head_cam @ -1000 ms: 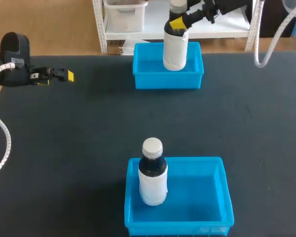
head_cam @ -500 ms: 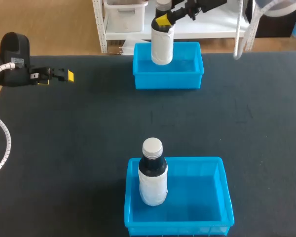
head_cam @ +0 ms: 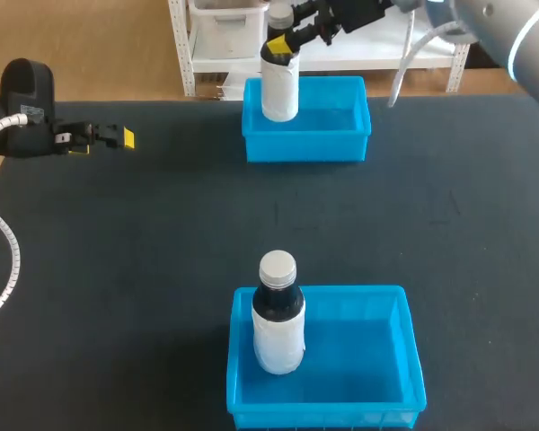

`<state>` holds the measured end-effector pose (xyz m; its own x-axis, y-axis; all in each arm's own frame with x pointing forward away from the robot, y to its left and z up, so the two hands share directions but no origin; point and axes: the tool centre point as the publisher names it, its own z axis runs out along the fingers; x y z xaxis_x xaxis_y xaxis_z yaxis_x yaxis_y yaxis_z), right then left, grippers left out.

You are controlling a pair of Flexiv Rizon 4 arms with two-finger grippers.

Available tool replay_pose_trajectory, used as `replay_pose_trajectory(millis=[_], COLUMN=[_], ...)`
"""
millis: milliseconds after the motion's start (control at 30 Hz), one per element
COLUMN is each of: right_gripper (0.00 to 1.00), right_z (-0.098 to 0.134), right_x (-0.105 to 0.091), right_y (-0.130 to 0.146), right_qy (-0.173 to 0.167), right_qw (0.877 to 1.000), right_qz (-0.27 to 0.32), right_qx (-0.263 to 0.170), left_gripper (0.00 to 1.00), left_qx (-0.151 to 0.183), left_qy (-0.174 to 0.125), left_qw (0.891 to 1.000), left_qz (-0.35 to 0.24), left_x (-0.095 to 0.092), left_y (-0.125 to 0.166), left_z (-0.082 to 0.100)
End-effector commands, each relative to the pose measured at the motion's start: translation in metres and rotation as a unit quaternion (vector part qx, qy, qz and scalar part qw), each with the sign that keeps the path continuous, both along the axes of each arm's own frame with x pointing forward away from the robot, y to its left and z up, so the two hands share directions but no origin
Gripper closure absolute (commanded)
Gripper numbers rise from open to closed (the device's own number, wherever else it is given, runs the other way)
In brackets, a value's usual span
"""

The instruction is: Pick up the bottle, and place it in the far bin if it is heavy, or in the near bin if it is light.

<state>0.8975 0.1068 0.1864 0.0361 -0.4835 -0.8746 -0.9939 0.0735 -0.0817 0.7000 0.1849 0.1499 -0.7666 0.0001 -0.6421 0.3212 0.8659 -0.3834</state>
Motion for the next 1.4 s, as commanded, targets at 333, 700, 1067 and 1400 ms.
replay_pose_trajectory(millis=[333,700,1067,1400], right_gripper=[1.0,1.0,1.0,0.53], right_z=[-0.027,-0.052,-0.063,-0.068], right_x=[0.022,0.023,0.023,0.022], right_y=[0.008,0.012,0.011,0.009], right_qy=[0.043,0.053,0.06,0.067], right_qw=[0.997,0.997,0.996,0.996], right_qz=[0.059,0.061,0.061,0.06], right_qx=[-0.006,-0.01,-0.007,-0.019], left_gripper=[0.0,0.0,0.0,0.0], left_qx=[0.0,0.0,0.0,0.0], left_qy=[0.0,0.0,0.0,0.0], left_qw=[1.0,1.0,1.0,1.0], left_qz=[0.0,0.0,0.0,0.0], left_x=[0.0,0.0,0.0,0.0], left_y=[0.0,0.0,0.0,0.0], left_z=[0.0,0.0,0.0,0.0])
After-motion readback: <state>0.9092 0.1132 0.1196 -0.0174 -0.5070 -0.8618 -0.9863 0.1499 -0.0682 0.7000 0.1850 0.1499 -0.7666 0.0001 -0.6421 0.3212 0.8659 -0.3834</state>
